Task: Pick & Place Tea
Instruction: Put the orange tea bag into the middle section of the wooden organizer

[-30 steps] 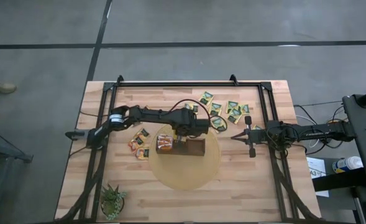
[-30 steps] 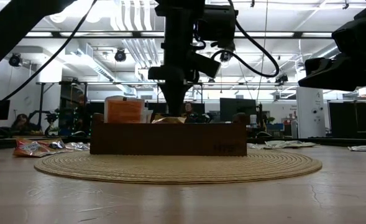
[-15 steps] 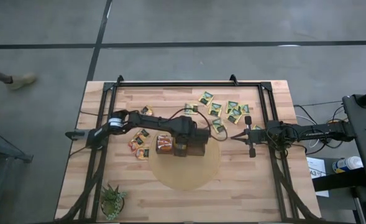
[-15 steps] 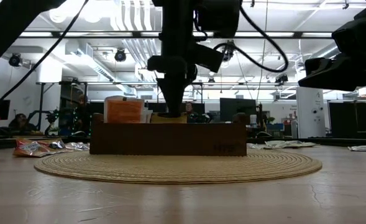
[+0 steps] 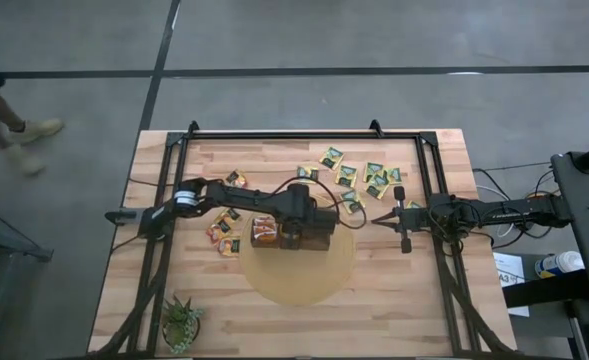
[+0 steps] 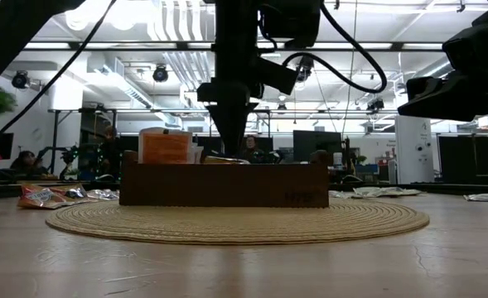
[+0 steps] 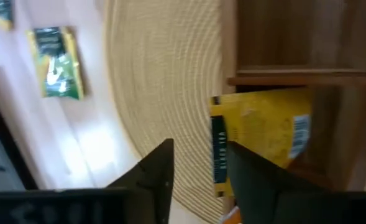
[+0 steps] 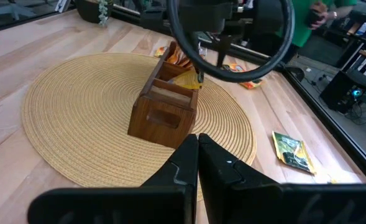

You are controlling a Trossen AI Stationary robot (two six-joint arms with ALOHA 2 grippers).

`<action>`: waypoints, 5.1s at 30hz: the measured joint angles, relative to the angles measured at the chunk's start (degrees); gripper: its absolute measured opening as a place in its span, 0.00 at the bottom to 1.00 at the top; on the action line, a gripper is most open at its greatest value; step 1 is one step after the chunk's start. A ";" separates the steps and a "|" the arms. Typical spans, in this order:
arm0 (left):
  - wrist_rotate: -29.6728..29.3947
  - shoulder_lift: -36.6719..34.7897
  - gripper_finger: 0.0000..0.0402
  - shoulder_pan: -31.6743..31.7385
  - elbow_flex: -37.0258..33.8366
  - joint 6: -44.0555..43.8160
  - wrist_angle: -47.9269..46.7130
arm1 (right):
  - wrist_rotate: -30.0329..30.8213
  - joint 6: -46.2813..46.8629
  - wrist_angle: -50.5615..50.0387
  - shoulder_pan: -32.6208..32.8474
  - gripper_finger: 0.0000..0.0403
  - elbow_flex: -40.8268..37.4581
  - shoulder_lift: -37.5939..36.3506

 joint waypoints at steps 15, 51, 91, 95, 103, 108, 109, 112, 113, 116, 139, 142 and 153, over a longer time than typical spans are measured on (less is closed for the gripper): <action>1.56 -7.95 0.41 -6.36 -0.11 -25.42 -8.85 | 0.00 0.00 0.01 0.00 0.02 0.02 0.00; 21.12 -40.23 0.41 -15.94 -59.44 -92.94 13.70 | -0.02 0.00 -0.01 0.00 0.02 0.01 0.07; 13.00 -40.30 0.00 -14.46 -64.97 -90.72 23.90 | -0.01 0.00 -0.01 0.00 0.02 0.02 0.07; 11.29 -40.32 0.00 -14.84 -60.10 -90.19 17.06 | -0.02 0.00 0.01 0.00 0.02 0.00 0.07; -0.11 -40.30 0.00 -16.55 -47.96 -93.07 1.08 | -0.02 0.00 0.01 -0.02 0.02 0.00 0.06; -13.35 -40.30 0.00 -17.86 -42.66 -91.14 5.80 | -0.02 0.00 0.00 -0.02 0.02 0.01 0.05; -14.86 -40.30 0.00 -17.98 -42.19 -88.59 7.89 | 0.00 0.00 -0.01 -0.02 0.02 0.02 0.05; -16.30 -40.27 0.00 -18.05 -41.94 -74.21 16.16 | -0.02 0.00 0.01 -0.02 0.02 0.00 0.04; -16.38 -40.27 0.00 -17.85 -42.14 -68.79 19.52 | -0.02 0.00 -0.01 0.00 0.02 0.02 0.06; -17.42 -39.84 0.00 -16.52 -42.23 -55.42 26.10 | -0.02 0.00 0.01 -0.01 0.02 0.02 0.05; -25.99 -33.44 0.00 -15.11 -57.51 -62.25 88.82 | 0.00 0.00 -0.01 -0.02 0.02 0.00 0.02; -32.08 -31.84 0.00 -17.37 -58.35 -66.11 92.31 | -0.02 0.00 0.00 -0.01 0.02 0.01 0.00; -50.37 -25.05 0.00 -22.60 -55.71 -78.30 92.94 | 0.00 0.00 -0.01 0.00 0.02 0.02 0.00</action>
